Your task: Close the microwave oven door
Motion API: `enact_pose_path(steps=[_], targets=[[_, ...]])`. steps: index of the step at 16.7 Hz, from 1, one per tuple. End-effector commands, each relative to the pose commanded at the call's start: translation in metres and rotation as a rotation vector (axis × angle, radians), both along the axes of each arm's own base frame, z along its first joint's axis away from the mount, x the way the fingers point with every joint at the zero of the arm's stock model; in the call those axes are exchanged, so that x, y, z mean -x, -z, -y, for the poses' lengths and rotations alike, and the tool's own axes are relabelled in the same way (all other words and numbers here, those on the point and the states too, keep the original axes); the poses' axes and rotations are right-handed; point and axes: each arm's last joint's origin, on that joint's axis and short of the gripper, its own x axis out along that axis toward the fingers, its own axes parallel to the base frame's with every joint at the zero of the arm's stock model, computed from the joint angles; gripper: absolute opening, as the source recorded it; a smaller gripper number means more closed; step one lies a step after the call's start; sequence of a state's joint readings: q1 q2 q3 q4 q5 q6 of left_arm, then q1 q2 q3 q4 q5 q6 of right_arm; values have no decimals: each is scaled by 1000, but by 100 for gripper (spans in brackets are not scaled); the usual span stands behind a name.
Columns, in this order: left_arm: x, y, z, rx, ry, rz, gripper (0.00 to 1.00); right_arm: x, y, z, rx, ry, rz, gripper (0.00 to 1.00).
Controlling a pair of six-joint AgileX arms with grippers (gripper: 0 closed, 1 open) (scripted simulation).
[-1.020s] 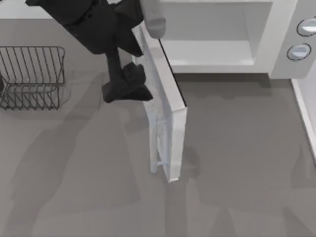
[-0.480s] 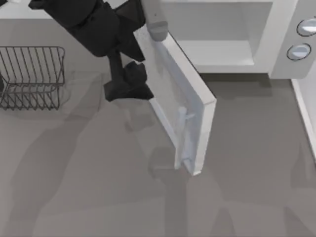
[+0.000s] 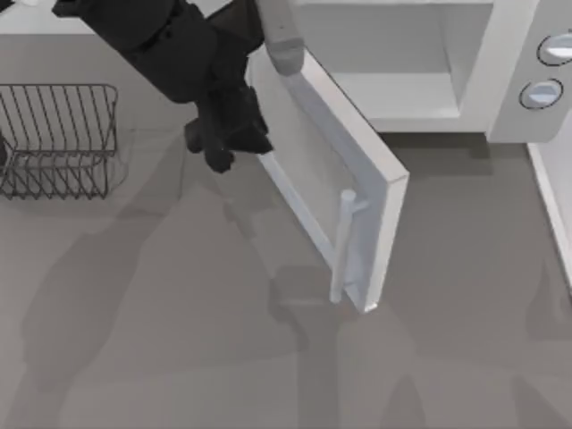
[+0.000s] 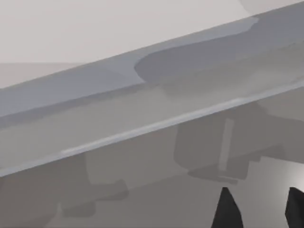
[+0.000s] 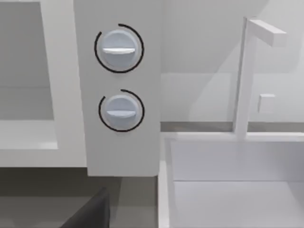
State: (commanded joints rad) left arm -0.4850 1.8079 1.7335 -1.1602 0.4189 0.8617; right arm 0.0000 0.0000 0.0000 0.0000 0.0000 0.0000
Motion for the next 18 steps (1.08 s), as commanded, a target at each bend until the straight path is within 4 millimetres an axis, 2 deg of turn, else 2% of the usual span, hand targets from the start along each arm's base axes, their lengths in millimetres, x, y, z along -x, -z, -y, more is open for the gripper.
enact_pose_path(steps=[1, 2, 10, 15, 18], targets=[[0, 0, 0, 0, 0, 0, 2, 0, 0, 0, 0, 0, 0, 100], [0, 0, 0, 0, 0, 0, 0, 0, 0, 0, 0, 0, 0, 100], [0, 0, -1, 0, -2, 0, 0, 0, 0, 0, 0, 0, 0, 100], [0, 1, 17, -3, -1, -6, 0, 0, 0, 0, 0, 0, 0, 100], [0, 0, 19, 0, -2, 0, 0, 0, 0, 0, 0, 0, 0, 100]])
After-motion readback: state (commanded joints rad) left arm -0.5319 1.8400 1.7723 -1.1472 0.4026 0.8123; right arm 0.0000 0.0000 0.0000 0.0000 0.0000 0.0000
